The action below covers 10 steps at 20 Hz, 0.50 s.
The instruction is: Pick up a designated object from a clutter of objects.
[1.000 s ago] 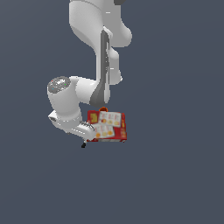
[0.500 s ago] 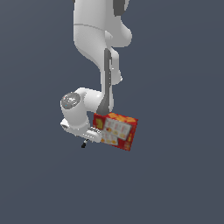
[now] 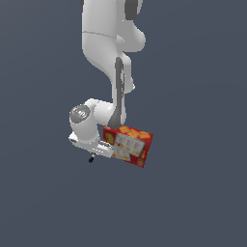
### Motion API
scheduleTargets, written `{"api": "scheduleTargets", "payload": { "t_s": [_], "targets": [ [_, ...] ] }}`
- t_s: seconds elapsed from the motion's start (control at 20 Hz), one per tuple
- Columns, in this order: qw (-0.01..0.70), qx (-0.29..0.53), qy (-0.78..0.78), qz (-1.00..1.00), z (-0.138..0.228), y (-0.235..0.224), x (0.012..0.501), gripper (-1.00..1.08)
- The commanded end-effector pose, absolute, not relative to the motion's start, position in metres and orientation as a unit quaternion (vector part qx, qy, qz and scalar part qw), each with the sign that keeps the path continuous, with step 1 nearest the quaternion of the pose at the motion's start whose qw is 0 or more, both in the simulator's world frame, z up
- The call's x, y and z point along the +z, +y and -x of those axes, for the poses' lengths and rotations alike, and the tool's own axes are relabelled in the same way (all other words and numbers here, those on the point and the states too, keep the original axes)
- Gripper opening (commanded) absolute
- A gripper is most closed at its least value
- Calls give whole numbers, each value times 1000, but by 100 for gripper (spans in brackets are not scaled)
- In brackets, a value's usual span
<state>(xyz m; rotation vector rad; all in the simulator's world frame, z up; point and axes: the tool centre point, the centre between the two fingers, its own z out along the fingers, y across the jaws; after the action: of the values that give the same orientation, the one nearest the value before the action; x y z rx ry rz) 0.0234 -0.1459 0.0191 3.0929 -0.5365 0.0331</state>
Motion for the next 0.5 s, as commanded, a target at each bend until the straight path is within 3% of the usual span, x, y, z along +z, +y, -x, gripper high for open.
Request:
{"api": "scheduleTargets", "payload": {
  "t_s": [0.0,0.45],
  "targets": [
    [0,1,-167,-986,-17,-139,11,-100],
    [0,2,-167,-986,-18,-139,15,-100]
  ]
}}
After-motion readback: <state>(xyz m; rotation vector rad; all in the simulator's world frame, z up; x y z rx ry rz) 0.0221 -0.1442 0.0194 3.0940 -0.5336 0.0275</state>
